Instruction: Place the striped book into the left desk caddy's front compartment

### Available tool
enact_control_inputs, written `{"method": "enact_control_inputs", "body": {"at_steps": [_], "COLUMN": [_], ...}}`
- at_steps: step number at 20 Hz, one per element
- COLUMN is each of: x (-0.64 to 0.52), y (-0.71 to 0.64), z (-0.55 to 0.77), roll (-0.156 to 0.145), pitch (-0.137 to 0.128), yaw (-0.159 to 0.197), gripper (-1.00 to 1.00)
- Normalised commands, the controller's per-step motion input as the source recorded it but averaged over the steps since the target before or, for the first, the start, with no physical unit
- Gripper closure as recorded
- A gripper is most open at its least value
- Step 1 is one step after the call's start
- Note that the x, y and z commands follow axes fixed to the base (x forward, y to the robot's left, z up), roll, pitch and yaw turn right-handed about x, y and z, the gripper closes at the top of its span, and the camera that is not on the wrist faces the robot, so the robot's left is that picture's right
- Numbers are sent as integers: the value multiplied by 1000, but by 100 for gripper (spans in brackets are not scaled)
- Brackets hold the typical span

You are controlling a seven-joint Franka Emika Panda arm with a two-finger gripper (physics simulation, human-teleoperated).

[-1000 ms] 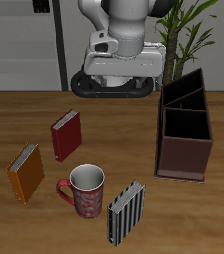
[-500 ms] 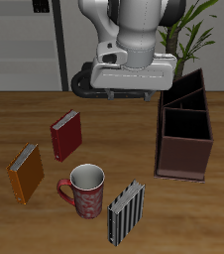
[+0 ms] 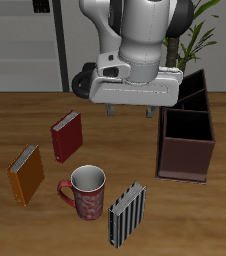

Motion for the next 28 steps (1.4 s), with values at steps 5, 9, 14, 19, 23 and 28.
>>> {"method": "enact_control_inputs", "body": {"at_steps": [5, 9, 14, 19, 23, 28], "x": [355, 349, 333, 225, 251, 182], "y": [7, 32, -53, -60, -51, 42], "z": [118, 77, -50, -132, -196, -163], "roll": [-29, -19, -26, -23, -18, -15], "pitch": [-20, -35, 10, 16, 12, 5], "yaw": [-51, -19, -75, -48, -82, -69], "gripper": [-100, -100, -100, -100, -100, -100]}}
